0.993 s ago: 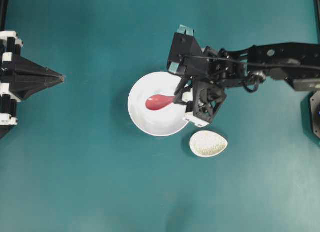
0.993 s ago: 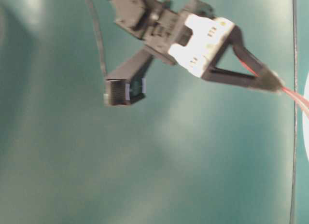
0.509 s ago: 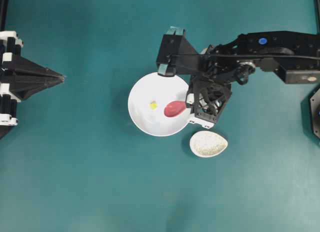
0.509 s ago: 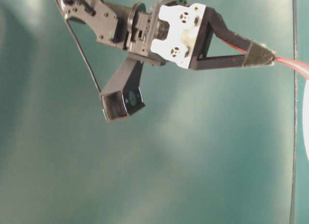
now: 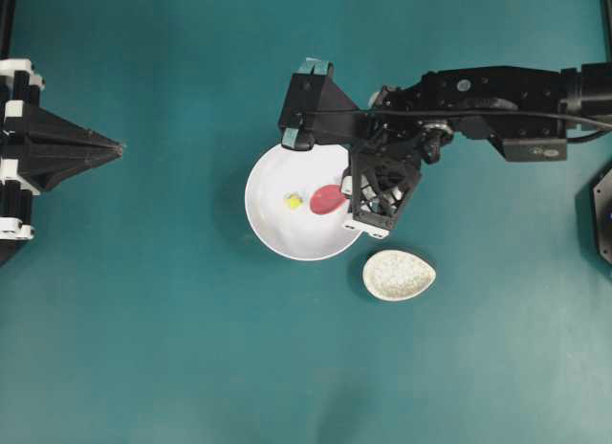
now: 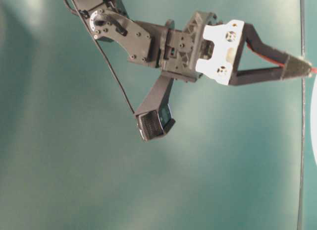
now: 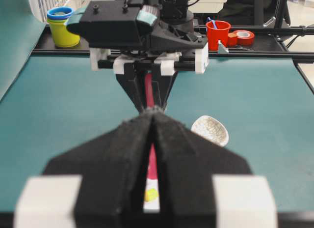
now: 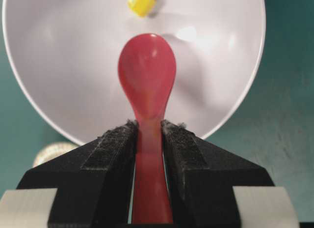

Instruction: Scoop the yellow hexagonal prism block from the bowl with a spoon using the right arm.

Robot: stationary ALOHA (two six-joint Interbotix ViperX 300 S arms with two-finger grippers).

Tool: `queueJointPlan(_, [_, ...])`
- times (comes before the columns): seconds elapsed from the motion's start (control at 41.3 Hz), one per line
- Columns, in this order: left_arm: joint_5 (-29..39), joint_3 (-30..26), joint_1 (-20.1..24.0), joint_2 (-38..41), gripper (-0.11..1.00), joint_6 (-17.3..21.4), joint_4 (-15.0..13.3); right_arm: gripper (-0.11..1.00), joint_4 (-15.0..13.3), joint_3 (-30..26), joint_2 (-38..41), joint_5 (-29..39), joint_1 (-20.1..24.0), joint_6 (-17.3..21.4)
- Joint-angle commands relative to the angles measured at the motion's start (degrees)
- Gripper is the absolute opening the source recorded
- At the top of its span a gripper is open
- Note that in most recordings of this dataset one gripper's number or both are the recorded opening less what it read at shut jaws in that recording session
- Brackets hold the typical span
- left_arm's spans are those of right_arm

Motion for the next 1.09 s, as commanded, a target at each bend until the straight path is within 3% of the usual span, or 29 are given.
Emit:
queueJointPlan(0.0, [-0.2, -0.9, 0.1, 0.4, 0.01, 0.1, 0.2, 0.23, -0.1, -1.1, -0.7, -1.1, 0.0, -0.2])
queueJointPlan(1.066, [-0.2, -0.9, 0.1, 0.3, 0.01, 0.1, 0.2, 0.23, 0.0, -1.4, 2.1, -9.8, 0.4, -0.4])
